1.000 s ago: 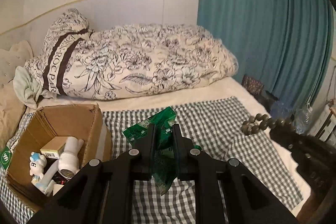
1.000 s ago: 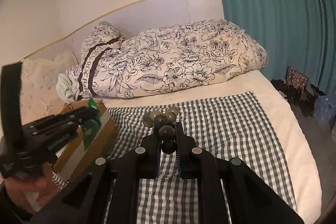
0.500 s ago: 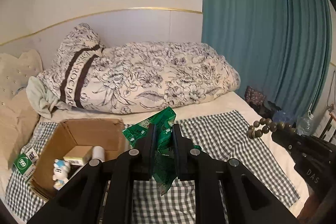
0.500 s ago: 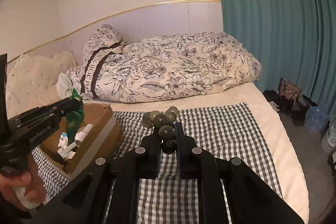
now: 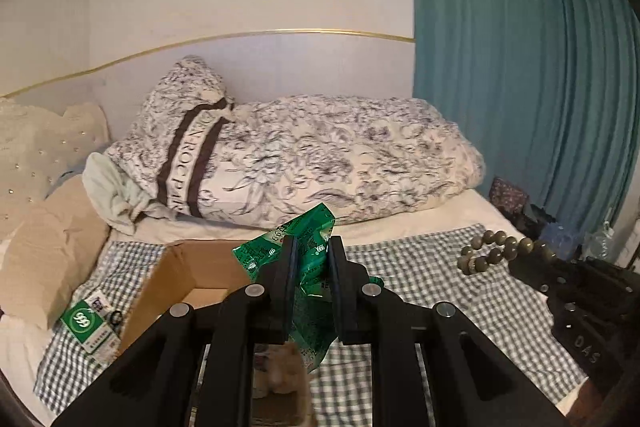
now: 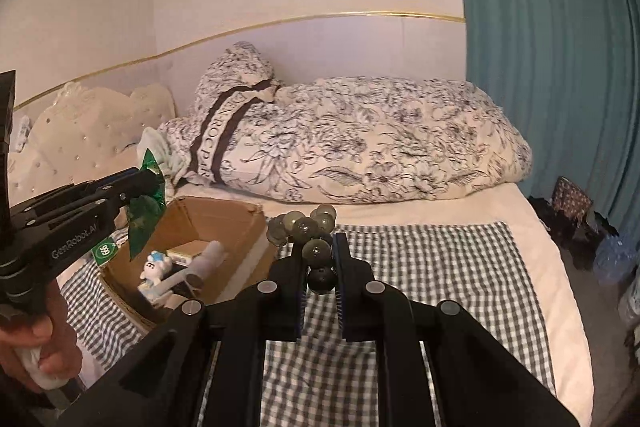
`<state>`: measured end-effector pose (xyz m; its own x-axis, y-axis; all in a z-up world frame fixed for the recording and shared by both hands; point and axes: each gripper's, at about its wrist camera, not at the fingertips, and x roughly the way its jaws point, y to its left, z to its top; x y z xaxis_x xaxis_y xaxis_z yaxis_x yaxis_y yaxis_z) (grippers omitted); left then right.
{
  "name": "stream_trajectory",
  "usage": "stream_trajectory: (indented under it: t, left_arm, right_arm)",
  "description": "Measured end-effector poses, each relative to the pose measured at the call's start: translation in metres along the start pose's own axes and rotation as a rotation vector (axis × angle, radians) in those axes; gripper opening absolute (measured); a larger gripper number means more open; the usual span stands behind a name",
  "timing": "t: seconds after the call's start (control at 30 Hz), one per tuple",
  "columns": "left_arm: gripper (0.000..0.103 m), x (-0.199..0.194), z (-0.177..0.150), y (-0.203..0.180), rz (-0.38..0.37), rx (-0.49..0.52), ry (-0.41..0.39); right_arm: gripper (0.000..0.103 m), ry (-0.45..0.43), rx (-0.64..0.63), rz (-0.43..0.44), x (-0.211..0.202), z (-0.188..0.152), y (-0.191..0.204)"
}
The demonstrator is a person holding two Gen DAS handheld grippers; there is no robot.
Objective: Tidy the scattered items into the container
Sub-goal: 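Lift and carry the green packet and bead bracelet over the cardboard box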
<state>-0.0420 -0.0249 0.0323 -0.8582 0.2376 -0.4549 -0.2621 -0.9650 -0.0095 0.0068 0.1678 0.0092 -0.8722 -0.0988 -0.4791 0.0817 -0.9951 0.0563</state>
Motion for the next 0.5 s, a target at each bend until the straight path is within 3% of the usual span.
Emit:
stream_trajectory:
  t: [0.5]
  left_arm:
    - [0.015,0.029,-0.013,0.077,0.080,-0.037,0.061]
  right_arm:
    - [0.011,0.028,-0.046,0.084,0.043,0.014,0.060]
